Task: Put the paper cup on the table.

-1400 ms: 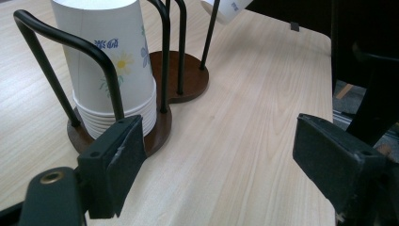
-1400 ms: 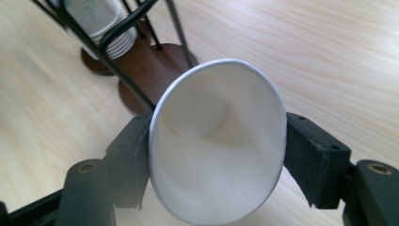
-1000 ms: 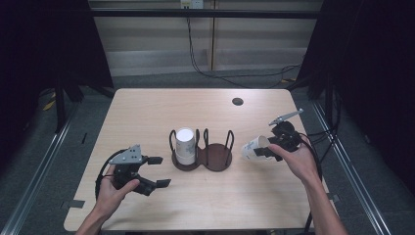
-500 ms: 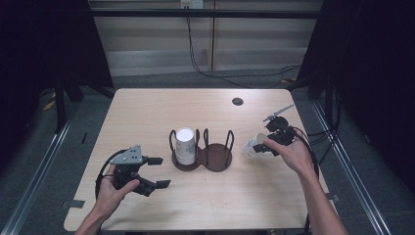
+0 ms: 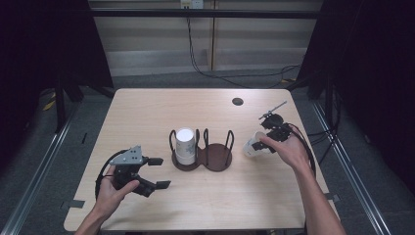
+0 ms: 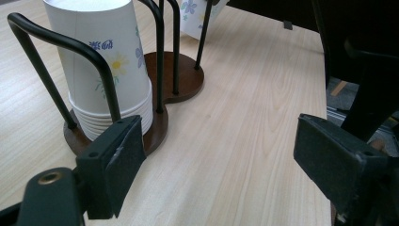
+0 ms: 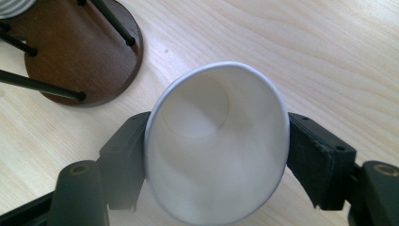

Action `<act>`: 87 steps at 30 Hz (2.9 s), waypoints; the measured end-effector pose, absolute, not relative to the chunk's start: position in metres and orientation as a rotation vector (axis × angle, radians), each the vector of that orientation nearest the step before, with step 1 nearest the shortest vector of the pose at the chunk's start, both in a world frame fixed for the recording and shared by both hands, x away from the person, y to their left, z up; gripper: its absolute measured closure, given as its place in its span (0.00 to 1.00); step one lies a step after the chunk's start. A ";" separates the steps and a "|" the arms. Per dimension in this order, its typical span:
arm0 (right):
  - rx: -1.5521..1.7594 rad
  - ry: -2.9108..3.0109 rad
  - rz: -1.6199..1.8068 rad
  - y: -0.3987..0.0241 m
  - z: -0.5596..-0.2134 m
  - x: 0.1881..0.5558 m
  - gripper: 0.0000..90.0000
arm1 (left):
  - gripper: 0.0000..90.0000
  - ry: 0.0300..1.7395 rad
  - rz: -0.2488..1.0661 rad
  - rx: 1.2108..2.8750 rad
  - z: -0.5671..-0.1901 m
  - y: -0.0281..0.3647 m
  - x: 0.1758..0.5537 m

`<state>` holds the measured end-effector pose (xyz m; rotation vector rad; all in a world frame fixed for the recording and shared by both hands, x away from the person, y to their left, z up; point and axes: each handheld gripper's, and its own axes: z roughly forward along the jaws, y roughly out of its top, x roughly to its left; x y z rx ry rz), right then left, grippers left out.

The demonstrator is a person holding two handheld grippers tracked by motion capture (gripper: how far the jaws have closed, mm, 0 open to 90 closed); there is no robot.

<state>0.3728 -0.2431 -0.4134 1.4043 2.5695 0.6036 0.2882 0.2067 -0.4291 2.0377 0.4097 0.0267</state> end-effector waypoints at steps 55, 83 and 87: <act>1.398 2.514 0.692 -0.222 -0.423 0.391 0.17 | 0.18 0.409 0.025 2.041 -0.430 0.210 0.289; 1.441 2.203 1.085 -0.241 -0.415 0.356 0.15 | 0.18 0.436 0.053 2.033 -0.430 0.215 0.285; 1.420 2.159 1.124 -0.238 -0.414 0.345 0.15 | 0.18 0.445 0.054 2.030 -0.431 0.216 0.285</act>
